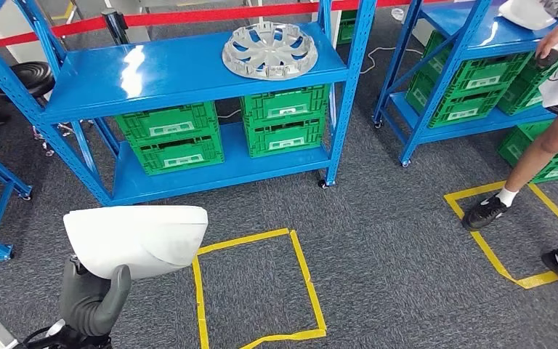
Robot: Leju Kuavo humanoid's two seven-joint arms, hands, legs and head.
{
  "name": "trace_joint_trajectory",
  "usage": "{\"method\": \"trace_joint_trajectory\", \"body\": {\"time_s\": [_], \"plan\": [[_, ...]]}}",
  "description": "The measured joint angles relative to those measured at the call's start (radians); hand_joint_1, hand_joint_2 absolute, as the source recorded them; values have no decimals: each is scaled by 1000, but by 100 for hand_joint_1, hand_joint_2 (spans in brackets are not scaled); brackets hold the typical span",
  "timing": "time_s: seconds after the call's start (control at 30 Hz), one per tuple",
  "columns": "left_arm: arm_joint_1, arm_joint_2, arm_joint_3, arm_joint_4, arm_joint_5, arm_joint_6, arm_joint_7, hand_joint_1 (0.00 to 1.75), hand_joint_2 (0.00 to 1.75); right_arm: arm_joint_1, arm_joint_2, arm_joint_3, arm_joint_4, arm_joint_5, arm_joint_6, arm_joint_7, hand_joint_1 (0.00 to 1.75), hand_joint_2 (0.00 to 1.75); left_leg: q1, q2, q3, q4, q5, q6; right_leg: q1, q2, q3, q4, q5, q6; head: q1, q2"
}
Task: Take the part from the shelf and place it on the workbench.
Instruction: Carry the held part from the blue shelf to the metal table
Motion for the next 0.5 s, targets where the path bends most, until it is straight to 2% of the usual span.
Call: {"method": "trace_joint_trajectory", "body": {"time_s": [0.03, 0.07, 0.1, 0.13, 0.2, 0.23, 0.27, 0.3, 0.33, 0.37, 0.4, 0.43, 0.47, 0.5], "plan": [[1, -1, 4, 2, 0, -2, 0, 175, 175, 2, 1, -4, 0, 0, 0, -4, 0, 0, 2, 0, -3, -3, 8, -6, -1, -1, -9, -1, 10, -6, 1, 0], [1, -1, 8, 4, 0, -2, 0, 175, 175, 3, 1, -6, 0, 1, 0, -10, 0, 0, 3, -2, -8, 1, 0, -12, -4, -3, -18, -3, 22, -13, 1, 0], [2, -1, 12, 8, 0, 0, 0, 175, 175, 4, 1, -8, 0, 6, 1, -17, 0, 0, 4, -5, -17, 19, -28, -19, -7, -5, -31, -5, 37, -20, 0, 0], [1, -1, 16, 15, 1, 4, -1, 175, 175, 5, 1, -8, 1, 14, 3, -26, 0, 0, 7, -8, -30, 59, -75, -26, -10, -7, -46, -7, 51, -24, -1, 0], [0, -1, 21, 35, 6, 11, -11, 175, 175, 6, 0, -8, 0, 31, 8, -50, 0, 0, 13, -10, -54, 180, -177, -40, -10, -8, -80, -5, 79, -27, -2, 0], [0, -1, 22, 47, 9, 14, -18, 175, 175, 7, 0, -8, 0, 37, 8, -62, 0, 0, 16, -10, -58, 235, -199, -44, -10, -9, -98, -3, 92, -26, -3, 0], [0, -1, 22, 58, 12, 17, -25, 175, 175, 7, 0, -8, 0, 38, 7, -74, 0, 0, 17, -10, -50, 266, -195, -47, -11, -10, -115, 0, 105, -23, -3, 0], [0, 0, 22, 68, 13, 20, -30, 175, 175, 7, -1, -8, 0, 36, 5, -83, 0, 0, 19, -10, -27, 265, -173, -49, -12, -10, -132, 4, 116, -21, -2, 0], [-1, 0, 22, 77, 13, 25, -33, 175, 175, 6, -1, -8, 0, 33, 4, -90, 0, 0, 21, -10, 15, 228, -145, -51, -13, -11, -150, 10, 127, -17, -2, 0], [-4, 0, 22, 86, 15, 31, -32, 175, 175, 6, -2, -8, 0, 30, 3, -96, 0, 0, 22, -11, 69, 164, -136, -52, -14, -11, -164, 16, 136, -12, -2, 0], [-8, 0, 22, 95, 17, 37, -29, 175, 175, 6, -3, -8, 0, 28, 4, -100, 0, 0, 22, -13, 125, 88, -141, -49, -14, -11, -177, 23, 144, -6, -2, 0], [-14, 0, 22, 104, 20, 44, -24, 175, 175, 5, -4, -8, 0, 28, 8, -102, 0, 0, 20, -13, 163, 28, -157, -43, -13, -10, -184, 28, 151, 0, -2, 0], [-19, 0, 22, 112, 25, 52, -16, 175, 175, 5, -4, -8, 0, 29, 12, -101, 0, 0, 18, -14, 183, -9, -175, -33, -12, -10, -189, 30, 157, 6, -2, 0], [-23, 0, 23, 120, 28, 59, -7, 175, 175, 5, -5, -8, 0, 31, 17, -98, 0, 0, 14, -14, 186, -23, -180, -21, -11, -10, -191, 29, 163, 13, -2, 0]]}}
